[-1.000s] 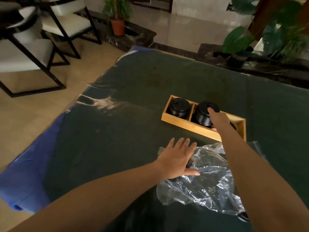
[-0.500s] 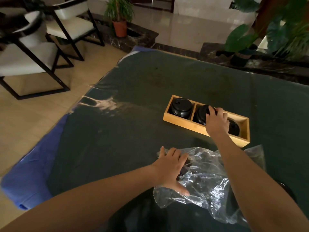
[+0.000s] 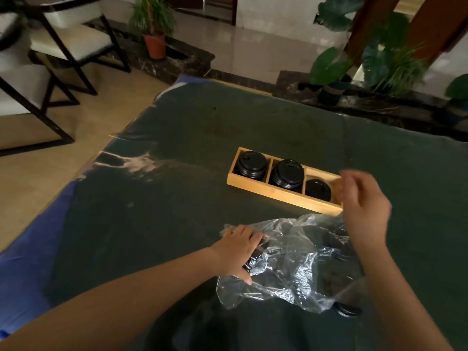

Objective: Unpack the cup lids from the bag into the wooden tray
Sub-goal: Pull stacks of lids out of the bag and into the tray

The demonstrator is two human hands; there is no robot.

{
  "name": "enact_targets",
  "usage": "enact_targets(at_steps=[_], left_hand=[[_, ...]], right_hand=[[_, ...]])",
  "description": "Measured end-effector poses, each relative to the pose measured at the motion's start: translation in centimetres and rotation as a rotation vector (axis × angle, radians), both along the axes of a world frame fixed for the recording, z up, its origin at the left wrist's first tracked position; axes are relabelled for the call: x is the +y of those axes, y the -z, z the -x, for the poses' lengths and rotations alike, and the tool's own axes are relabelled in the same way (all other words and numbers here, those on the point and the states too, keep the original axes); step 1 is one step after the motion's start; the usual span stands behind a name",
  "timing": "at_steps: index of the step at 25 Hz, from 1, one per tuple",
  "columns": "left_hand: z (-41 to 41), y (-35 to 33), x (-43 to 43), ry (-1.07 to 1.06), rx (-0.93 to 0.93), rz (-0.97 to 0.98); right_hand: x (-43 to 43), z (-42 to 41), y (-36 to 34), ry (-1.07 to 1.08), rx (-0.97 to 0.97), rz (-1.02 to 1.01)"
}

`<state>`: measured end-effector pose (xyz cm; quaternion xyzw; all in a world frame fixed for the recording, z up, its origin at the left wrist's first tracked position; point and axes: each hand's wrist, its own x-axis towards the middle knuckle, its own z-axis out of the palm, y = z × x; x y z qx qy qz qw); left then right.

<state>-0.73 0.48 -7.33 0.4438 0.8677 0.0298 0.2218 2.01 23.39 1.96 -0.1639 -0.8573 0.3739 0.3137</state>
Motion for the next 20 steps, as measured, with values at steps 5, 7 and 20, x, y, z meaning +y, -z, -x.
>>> enact_targets(at_steps=[5, 7, 20], left_hand=[[0.4, 0.1, 0.3, -0.001, -0.014, -0.004], [0.4, 0.2, 0.3, -0.001, -0.023, -0.021], [0.3, 0.2, -2.5, -0.002, -0.135, -0.216]], right_hand=[[-3.9, -11.5, 6.5, -0.118, -0.434, 0.147], [-3.6, -11.2, 8.7, -0.2, -0.878, 0.195], [-6.6, -4.3, 12.2, -0.819, -0.648, -0.241]])
